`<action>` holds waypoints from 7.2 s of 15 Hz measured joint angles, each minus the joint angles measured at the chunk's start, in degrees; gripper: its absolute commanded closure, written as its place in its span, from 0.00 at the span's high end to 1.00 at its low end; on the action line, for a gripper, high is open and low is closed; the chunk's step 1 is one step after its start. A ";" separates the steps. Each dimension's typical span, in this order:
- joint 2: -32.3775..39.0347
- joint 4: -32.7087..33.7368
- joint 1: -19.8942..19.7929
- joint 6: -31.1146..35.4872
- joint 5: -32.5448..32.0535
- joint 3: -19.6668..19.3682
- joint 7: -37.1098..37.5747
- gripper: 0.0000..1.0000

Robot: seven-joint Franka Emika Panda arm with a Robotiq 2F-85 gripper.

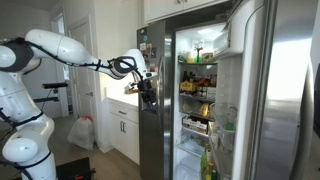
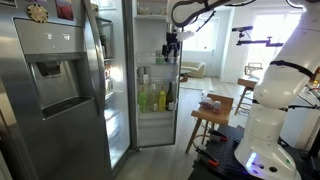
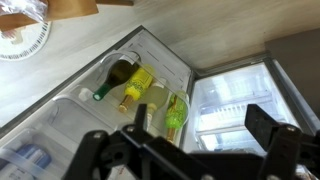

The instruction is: Pick the can on the right and move it to the left on the fridge door

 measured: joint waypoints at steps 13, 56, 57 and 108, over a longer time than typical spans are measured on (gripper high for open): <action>14.97 14.32 -0.63 8.67 -23.15 -1.85 33.24 1.00; 38.26 38.37 -4.52 21.80 -31.24 -19.57 49.20 1.00; 38.74 38.82 -4.55 21.94 -31.24 -19.66 49.27 1.00; 55.66 57.99 -7.10 22.26 -28.75 -21.60 49.37 0.49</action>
